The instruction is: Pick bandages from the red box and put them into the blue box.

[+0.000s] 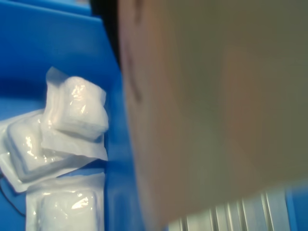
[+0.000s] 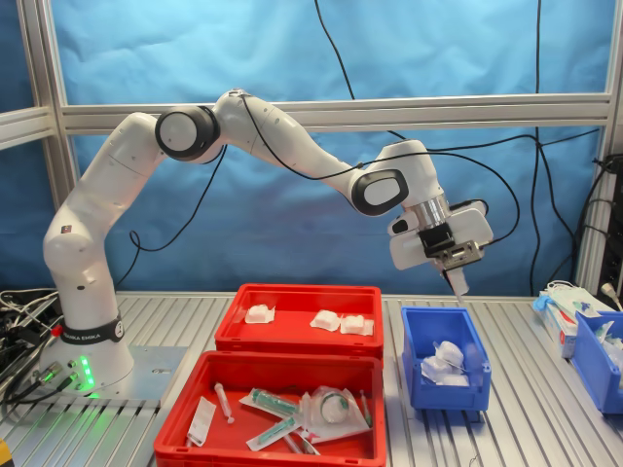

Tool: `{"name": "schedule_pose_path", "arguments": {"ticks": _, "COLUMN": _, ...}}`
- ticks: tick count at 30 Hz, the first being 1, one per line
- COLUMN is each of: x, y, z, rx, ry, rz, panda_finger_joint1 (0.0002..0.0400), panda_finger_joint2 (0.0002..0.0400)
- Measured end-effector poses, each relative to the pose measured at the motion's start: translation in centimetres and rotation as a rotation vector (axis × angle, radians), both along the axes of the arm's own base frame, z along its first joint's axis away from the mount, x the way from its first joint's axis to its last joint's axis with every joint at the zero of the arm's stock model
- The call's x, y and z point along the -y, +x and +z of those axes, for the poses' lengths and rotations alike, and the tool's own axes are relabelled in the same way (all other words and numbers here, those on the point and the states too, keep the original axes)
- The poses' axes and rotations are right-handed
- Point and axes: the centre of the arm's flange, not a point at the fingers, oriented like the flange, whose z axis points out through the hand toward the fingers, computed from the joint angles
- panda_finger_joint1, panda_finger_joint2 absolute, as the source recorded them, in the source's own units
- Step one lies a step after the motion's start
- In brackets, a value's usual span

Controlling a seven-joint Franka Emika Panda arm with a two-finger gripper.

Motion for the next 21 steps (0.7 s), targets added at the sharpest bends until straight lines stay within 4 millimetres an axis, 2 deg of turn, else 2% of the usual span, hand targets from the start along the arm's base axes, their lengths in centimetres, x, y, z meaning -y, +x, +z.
{"name": "schedule_pose_path", "arguments": {"ticks": 5, "x": -0.04, "y": 0.00, "z": -0.01, "rx": 0.000, "ry": 0.000, "rz": 0.001, "panda_finger_joint1": 0.0065, "panda_finger_joint2": 0.0065}}
{"name": "schedule_pose_path", "arguments": {"ticks": 6, "x": -0.04, "y": 0.00, "z": -0.01, "rx": 0.000, "ry": 0.000, "rz": 0.001, "panda_finger_joint1": 0.0112, "panda_finger_joint2": 0.0112}}
{"name": "schedule_pose_path", "arguments": {"ticks": 10, "x": -0.04, "y": 0.00, "z": -0.01, "rx": 0.000, "ry": 0.000, "rz": 0.001, "panda_finger_joint1": 0.0112, "panda_finger_joint2": 0.0112}}
{"name": "schedule_pose_path", "arguments": {"ticks": 11, "x": -0.04, "y": 0.00, "z": -0.01, "rx": 0.000, "ry": 0.000, "rz": 0.001, "panda_finger_joint1": 0.0162, "panda_finger_joint2": 0.0162}}
{"name": "schedule_pose_path", "arguments": {"ticks": 15, "x": -0.04, "y": 0.00, "z": -0.01, "rx": 0.000, "ry": 0.000, "rz": 0.001, "panda_finger_joint1": 0.0162, "panda_finger_joint2": 0.0162}}
{"name": "schedule_pose_path", "arguments": {"ticks": 16, "x": -0.04, "y": 0.00, "z": -0.01, "rx": 0.000, "ry": 0.000, "rz": 0.001, "panda_finger_joint1": 0.0212, "panda_finger_joint2": 0.0212}}
{"name": "schedule_pose_path", "arguments": {"ticks": 19, "x": -0.04, "y": 0.00, "z": -0.01, "rx": 0.000, "ry": 0.000, "rz": 0.001, "panda_finger_joint1": 0.0212, "panda_finger_joint2": 0.0212}}
{"name": "schedule_pose_path", "arguments": {"ticks": 20, "x": -0.04, "y": 0.00, "z": -0.01, "rx": 0.000, "ry": 0.000, "rz": 0.001, "panda_finger_joint1": 0.0262, "panda_finger_joint2": 0.0262}}
{"name": "schedule_pose_path", "arguments": {"ticks": 21, "x": -0.04, "y": 0.00, "z": -0.01, "rx": 0.000, "ry": 0.000, "rz": 0.001, "panda_finger_joint1": 0.0262, "panda_finger_joint2": 0.0262}}
